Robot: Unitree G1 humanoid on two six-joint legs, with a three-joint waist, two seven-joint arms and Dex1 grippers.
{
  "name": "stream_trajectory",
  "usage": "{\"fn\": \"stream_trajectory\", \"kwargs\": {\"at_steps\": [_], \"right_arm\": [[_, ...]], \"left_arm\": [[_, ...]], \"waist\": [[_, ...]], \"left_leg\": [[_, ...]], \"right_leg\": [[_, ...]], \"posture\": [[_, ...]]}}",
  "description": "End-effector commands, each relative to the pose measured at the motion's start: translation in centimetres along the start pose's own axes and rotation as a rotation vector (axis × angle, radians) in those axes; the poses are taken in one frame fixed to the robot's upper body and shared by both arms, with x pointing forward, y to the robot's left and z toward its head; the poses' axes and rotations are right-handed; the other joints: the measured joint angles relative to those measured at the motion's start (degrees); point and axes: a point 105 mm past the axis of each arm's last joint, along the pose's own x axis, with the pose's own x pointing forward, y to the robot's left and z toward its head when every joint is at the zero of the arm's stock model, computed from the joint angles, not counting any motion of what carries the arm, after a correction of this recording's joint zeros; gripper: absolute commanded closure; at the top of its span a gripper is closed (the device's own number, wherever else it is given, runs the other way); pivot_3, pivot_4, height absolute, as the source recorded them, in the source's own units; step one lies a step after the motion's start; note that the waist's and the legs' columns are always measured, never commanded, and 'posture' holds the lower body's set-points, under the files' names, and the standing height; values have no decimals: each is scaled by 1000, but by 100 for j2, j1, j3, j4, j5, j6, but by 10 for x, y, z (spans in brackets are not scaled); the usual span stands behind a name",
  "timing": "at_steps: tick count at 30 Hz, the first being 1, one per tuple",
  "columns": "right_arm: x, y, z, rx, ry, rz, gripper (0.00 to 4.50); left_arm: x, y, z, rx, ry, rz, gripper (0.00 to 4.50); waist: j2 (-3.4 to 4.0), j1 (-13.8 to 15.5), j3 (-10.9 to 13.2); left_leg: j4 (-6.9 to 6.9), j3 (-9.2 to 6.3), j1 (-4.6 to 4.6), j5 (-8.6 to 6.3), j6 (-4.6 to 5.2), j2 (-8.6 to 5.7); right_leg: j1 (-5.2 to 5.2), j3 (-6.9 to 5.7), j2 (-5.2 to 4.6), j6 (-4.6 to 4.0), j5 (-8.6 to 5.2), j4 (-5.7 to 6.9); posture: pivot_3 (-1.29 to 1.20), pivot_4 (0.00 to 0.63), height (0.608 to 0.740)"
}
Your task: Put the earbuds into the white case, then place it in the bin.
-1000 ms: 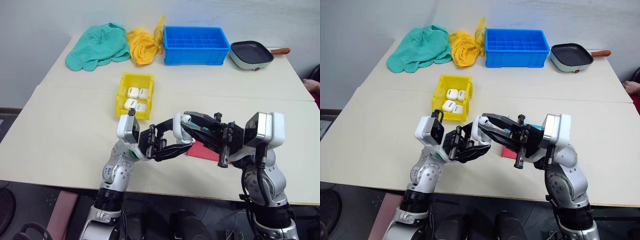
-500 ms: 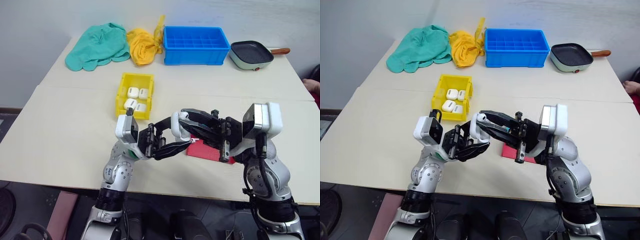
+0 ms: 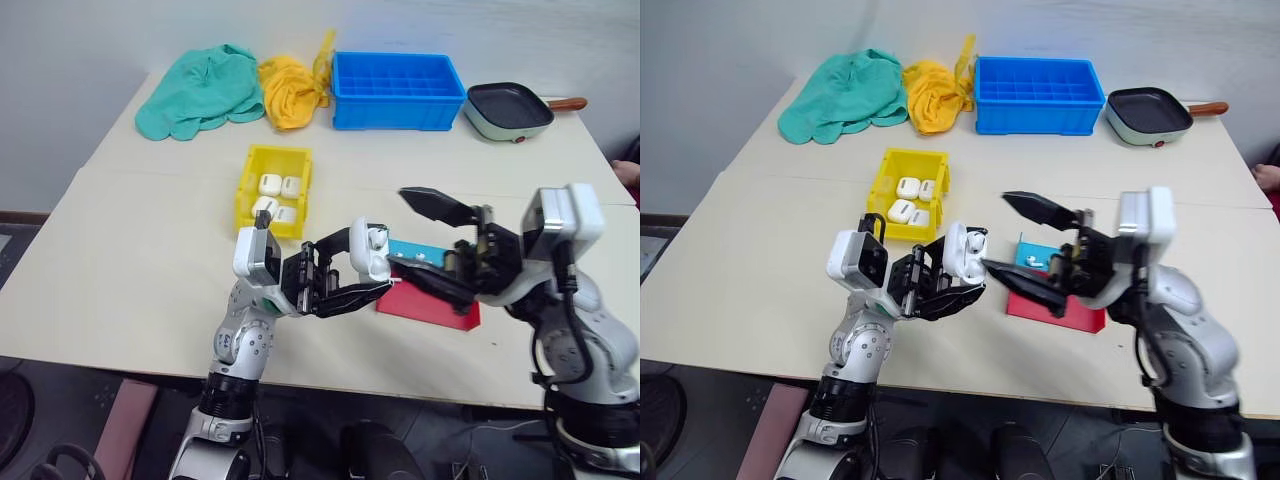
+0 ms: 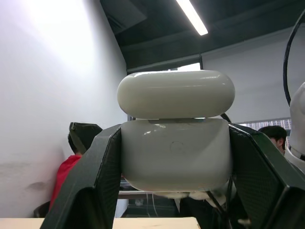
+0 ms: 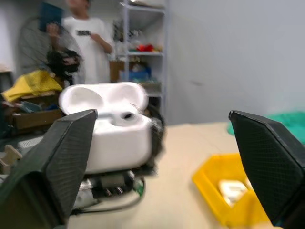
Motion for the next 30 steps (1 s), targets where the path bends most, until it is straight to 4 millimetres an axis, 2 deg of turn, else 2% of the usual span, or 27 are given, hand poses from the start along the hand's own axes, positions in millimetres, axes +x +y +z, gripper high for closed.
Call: {"fn": "stream_trajectory", "kwargs": {"at_steps": [1,3,7,9,11,13,15,16,19,22,26,29,30], "right_arm": [[-38,-4,28,-97,53,-162,26],[-72,-8,23,-154,170,-253,26],[-168,-11,-7,-218,467,-461,26],[-210,-9,-20,-223,603,-564,26],[-233,-11,-28,-217,704,-635,26],[-243,-20,-35,-211,777,-688,26],[-237,-28,-39,-204,783,-678,26],[-225,-30,-41,-192,767,-628,26],[-172,-39,-43,-118,728,-418,26],[-133,-52,-41,-93,759,-301,26],[-101,-66,-46,-83,889,-214,26],[-74,-73,-52,-58,909,-130,26],[-66,-77,-55,-59,916,-114,198]], "left_arm": [[-18,-1,-2,13,41,28,1681],[-24,-2,-1,18,53,40,1681],[-32,0,1,46,79,70,1681],[-35,2,4,64,82,88,1681],[-36,2,6,71,84,97,1681],[-39,2,7,84,103,102,1681],[-43,5,10,100,117,112,1681],[-43,6,11,107,120,117,1681],[-42,7,13,113,126,115,1681],[-40,4,13,106,126,111,1681],[-38,1,12,93,123,114,1681],[-38,-1,12,86,120,118,1681],[-38,-1,12,83,120,118,1681]], "waist": [[-1,49,0],[-3,90,1],[-5,154,2],[-4,144,2],[-4,98,2],[-1,28,2],[4,-77,3],[5,-106,4],[16,-168,7],[27,-143,4],[25,-36,6],[20,34,8],[20,45,8]], "left_leg": [[-2,-1,-3,0,1,0],[-2,-1,-3,0,1,0],[2,-3,-5,0,7,-7],[1,1,-3,0,16,-10],[-5,2,15,-5,32,-13],[-13,7,47,-14,46,-11],[-12,8,53,-13,45,-11],[-13,8,54,-12,42,-11],[-20,10,54,-4,28,-9],[-13,10,59,9,9,-10],[-9,3,48,13,4,-9],[-8,-12,34,6,13,-10],[-4,-12,30,2,15,-10]], "right_leg": [[0,-2,1,0,0,-4],[0,-1,4,0,0,-8],[9,8,3,1,0,-21],[22,16,2,1,0,-47],[48,19,1,1,0,-67],[78,27,0,1,0,-73],[81,29,0,1,0,-65],[81,32,2,0,0,-59],[89,34,8,0,0,-45],[83,33,8,1,0,-38],[67,30,7,1,0,-47],[63,24,1,7,3,-60],[59,26,0,11,4,-61]], "posture": [[0,150,740],[0,150,740],[0,150,740],[0,150,740],[0,150,740],[0,150,740],[0,150,740],[0,150,740],[0,150,740],[0,150,740],[0,150,740],[0,150,740],[0,150,740]]}}
